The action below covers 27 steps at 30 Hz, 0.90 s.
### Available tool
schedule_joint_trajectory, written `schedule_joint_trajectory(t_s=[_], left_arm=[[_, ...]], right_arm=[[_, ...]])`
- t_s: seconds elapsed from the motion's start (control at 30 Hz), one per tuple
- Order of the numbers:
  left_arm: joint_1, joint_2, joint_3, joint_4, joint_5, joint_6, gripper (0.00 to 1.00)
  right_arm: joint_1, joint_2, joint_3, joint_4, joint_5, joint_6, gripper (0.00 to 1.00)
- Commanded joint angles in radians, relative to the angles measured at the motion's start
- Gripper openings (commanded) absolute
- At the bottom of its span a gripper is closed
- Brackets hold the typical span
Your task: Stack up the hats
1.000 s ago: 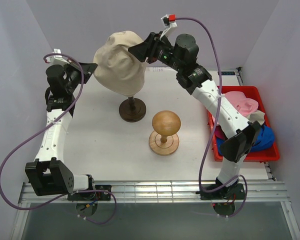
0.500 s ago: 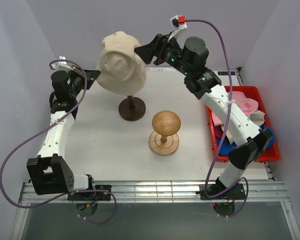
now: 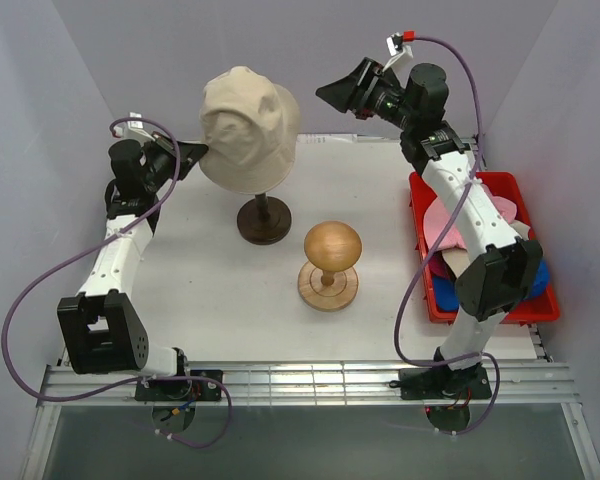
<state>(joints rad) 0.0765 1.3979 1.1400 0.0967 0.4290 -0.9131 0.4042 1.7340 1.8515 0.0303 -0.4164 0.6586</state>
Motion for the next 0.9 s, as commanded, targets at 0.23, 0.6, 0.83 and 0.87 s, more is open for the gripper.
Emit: schedule_joint_trajectory(t_s=[0.23,0.6,0.83,0.87], left_arm=[[0.012,0.044,0.066,-0.092,0.013,0.071,0.0],[0.012,0.042,0.083,-0.127,0.016,0.086,0.0],[0.012,0.023,0.058,-0.109,0.016,0.069,0.0],[0.014,0.02,0.052,-0.106,0.016,0.068,0.0]], right_arm=[[-0.074,0.263,0.052,0.334,-0.305,0.387,0.73],[-0.042,0.314,0.008,0.502,-0.32,0.513,0.73],[-0.019,0.3,-0.029,0.505,-0.323,0.513,0.68],[-0.016,0.299,-0.047,0.51,-0.321,0.515,0.66]])
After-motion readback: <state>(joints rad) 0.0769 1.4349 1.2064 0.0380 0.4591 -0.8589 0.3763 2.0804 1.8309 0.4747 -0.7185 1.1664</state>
